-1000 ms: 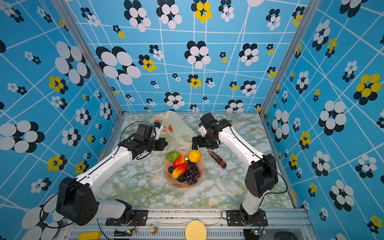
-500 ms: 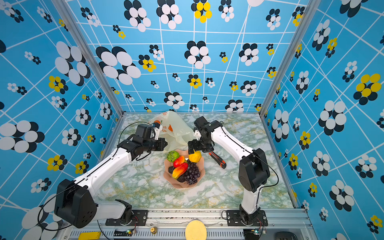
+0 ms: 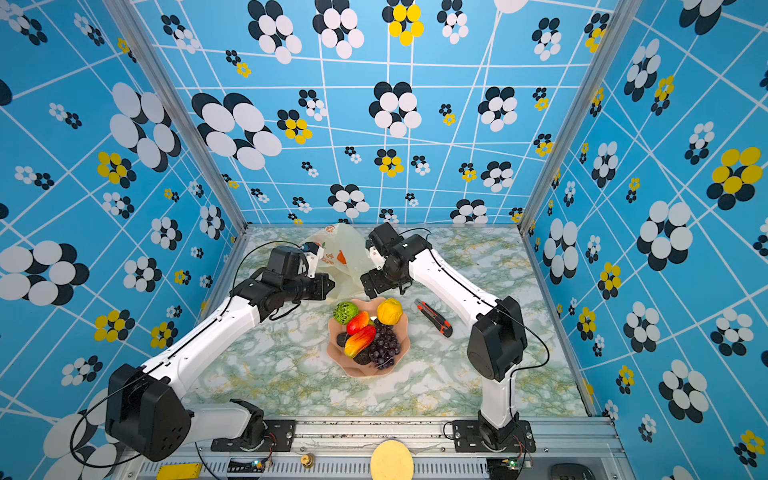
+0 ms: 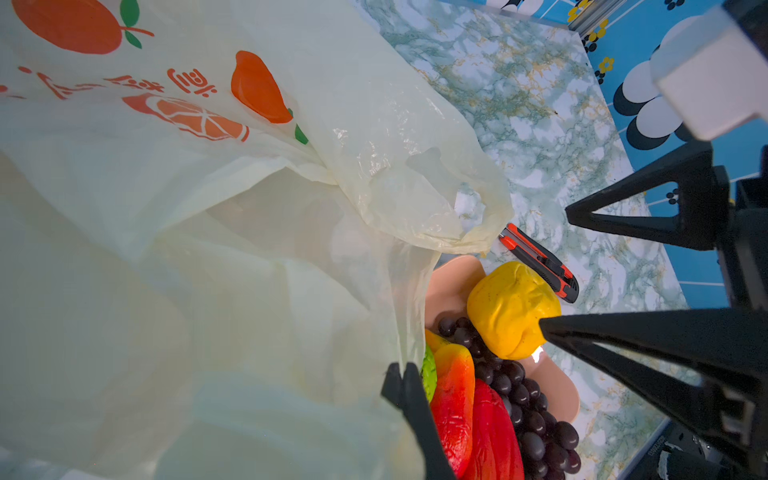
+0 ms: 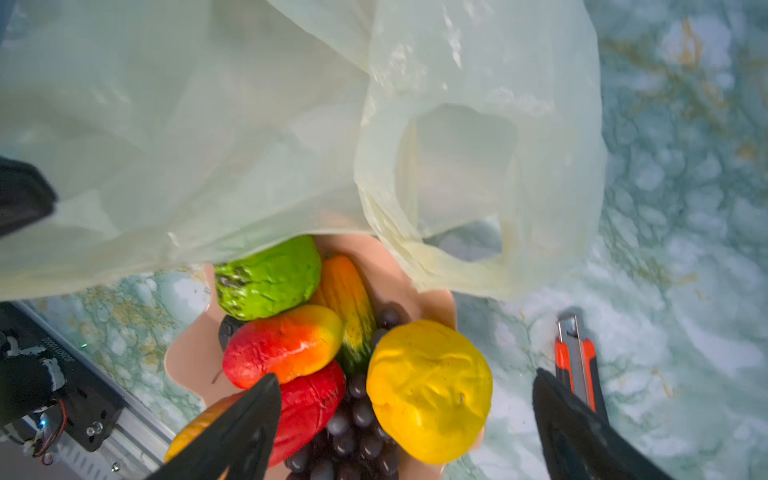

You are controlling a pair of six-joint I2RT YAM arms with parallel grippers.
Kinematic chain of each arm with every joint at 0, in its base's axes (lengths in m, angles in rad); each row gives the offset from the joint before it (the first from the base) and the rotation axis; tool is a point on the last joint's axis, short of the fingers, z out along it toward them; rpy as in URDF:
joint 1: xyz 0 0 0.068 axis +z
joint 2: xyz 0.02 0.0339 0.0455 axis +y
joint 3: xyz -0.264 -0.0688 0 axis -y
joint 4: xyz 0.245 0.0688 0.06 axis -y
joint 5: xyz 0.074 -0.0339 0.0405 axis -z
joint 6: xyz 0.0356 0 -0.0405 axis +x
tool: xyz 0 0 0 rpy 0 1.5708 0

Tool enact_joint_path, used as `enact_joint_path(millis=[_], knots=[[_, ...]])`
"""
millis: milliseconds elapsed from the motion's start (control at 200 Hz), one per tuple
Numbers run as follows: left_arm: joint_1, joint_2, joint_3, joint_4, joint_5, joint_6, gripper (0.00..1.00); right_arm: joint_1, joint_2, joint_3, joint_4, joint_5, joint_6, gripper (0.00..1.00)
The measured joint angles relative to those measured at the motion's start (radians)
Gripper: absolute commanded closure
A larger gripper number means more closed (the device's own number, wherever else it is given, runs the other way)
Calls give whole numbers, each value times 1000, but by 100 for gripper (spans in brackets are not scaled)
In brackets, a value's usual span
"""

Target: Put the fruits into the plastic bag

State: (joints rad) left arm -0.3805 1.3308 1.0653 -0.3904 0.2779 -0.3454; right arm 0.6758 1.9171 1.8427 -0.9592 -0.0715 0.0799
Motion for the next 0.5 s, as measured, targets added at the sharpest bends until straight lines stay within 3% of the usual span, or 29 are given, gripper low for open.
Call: enact_joint_path(millis=[330,500], knots=[[0,-7,4,-7,3,6,100,9,253,243,-5,-5,-119,25],[0,-17,4,-8,3,6,100,9,344,313,-23,-37,-100,51]])
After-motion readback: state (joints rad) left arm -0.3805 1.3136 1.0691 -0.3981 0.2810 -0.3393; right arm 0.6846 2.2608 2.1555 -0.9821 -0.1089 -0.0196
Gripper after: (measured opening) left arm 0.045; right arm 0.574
